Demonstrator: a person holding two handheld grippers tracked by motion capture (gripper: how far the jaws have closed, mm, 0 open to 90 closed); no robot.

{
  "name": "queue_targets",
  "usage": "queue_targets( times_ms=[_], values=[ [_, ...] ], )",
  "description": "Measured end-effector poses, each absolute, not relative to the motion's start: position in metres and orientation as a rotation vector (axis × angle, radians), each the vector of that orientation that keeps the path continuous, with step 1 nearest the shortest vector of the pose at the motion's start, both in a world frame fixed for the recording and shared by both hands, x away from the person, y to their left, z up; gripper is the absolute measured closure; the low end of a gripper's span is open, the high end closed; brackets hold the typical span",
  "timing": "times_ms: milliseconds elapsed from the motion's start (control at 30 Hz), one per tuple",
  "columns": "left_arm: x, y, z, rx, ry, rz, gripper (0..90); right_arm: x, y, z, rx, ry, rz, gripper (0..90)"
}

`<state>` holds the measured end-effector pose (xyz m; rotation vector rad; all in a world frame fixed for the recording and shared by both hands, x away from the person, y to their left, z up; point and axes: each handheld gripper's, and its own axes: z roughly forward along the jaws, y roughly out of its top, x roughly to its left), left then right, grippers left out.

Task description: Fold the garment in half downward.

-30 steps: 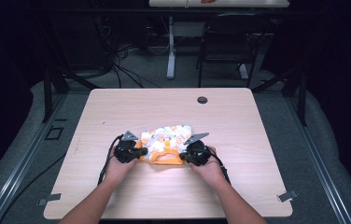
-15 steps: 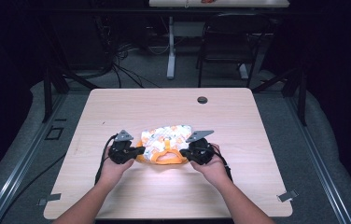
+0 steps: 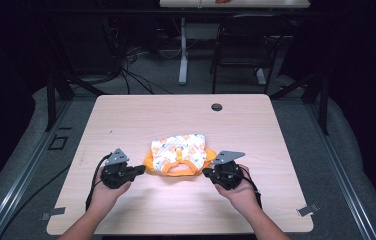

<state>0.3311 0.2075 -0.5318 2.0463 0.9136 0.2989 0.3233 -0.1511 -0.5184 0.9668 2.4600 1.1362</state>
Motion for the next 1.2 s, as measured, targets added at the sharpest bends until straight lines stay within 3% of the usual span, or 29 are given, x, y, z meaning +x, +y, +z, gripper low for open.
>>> queue_targets(
  times_ms=[500,1200],
  values=[
    [0.302,0.221,-0.559,2.049,0.918,0.283,88.9,0.290,-0.161,-0.551,0.970,2.460,1.132,87.3],
    [0.298,0.211,-0.571,2.102,0.887,0.291,88.4,0.286,-0.152,-0.573,0.939,2.500,1.078,85.0]
  ],
)
